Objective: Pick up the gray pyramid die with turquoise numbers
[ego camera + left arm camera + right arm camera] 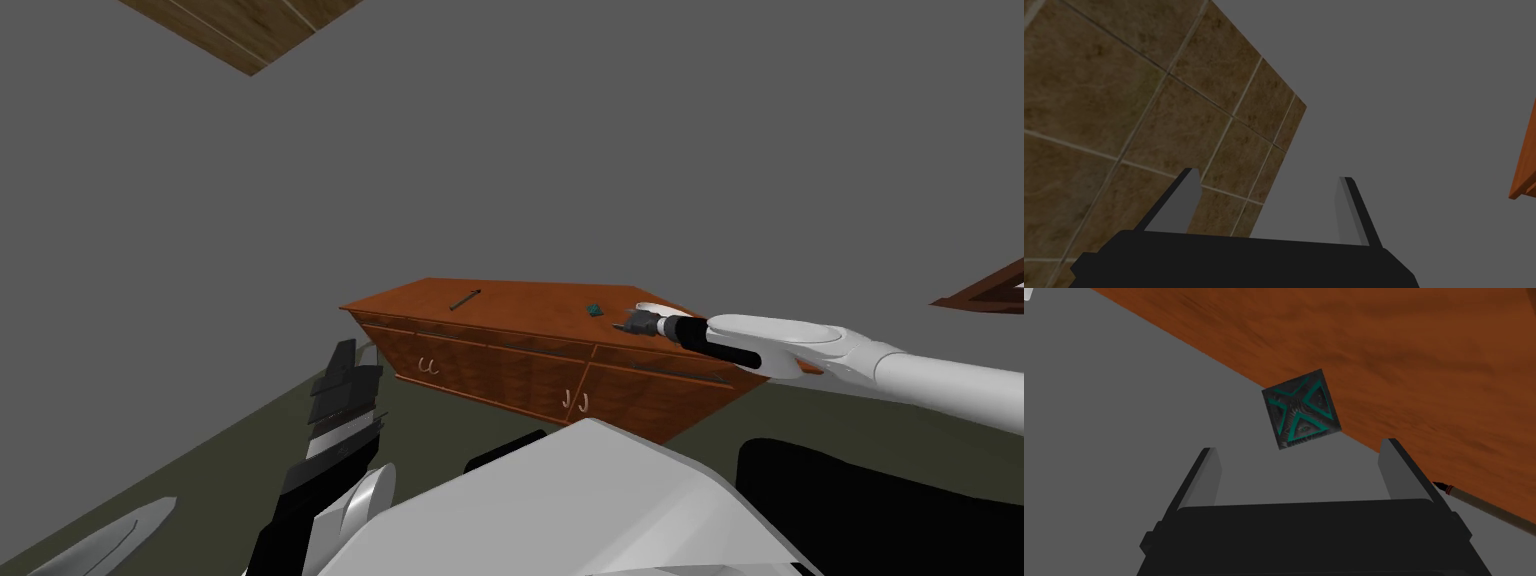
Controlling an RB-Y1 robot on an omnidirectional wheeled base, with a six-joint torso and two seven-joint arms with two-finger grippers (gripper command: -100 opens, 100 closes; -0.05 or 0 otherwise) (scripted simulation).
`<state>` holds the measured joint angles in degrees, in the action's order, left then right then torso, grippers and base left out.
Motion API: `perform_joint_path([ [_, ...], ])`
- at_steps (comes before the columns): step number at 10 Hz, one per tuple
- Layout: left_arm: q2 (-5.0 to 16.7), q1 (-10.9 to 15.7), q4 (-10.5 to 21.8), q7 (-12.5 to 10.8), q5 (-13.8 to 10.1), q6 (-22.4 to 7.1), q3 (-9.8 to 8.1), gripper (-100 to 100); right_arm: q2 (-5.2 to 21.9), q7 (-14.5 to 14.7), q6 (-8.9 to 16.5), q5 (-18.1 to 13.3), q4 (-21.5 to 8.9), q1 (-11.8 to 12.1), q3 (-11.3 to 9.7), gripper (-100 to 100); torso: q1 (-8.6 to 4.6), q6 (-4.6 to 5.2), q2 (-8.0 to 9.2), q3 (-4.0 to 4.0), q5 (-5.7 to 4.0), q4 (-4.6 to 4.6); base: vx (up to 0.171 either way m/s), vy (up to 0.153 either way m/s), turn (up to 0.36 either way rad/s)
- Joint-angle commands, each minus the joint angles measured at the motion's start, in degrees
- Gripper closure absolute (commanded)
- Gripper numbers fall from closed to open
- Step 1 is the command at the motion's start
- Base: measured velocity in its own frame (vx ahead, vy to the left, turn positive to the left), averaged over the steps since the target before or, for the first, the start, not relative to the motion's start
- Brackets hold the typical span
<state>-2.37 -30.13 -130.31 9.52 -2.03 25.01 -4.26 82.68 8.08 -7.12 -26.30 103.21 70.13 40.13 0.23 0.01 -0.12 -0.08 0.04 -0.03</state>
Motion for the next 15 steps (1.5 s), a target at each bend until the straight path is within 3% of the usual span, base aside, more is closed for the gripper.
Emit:
perform_joint_path([
  [1, 0.0, 0.0, 0.0, 0.0, 0.0, 0.0, 0.0, 0, 2.16, 0.23, -0.08, -0.69, -1.23, 0.15, 0.2, -100, 0.0, 0.0, 0.0, 0.0, 0.0, 0.0, 0.035, 0.049, -0.029],
  [9, 0.0, 0.0, 0.0, 0.0, 0.0, 0.0, 0.0, 0, 15.56, 1.8, 0.45, -8.83, -9.37, 5.69, 4.14, -100, -0.08, 0.01, -0.11, -0.06, -0.02, -0.02, 0.059, 0.055, -0.052],
  [15, 0.0, 0.0, 0.0, 0.0, 0.0, 0.0, 0.0, 0, 22.9, 2.59, 0.1, -13.66, -13.51, 8.67, 4.99, -100, -0.12, 0.0, -0.04, -0.02, -0.03, -0.01, 0.045, 0.043, -0.052],
])
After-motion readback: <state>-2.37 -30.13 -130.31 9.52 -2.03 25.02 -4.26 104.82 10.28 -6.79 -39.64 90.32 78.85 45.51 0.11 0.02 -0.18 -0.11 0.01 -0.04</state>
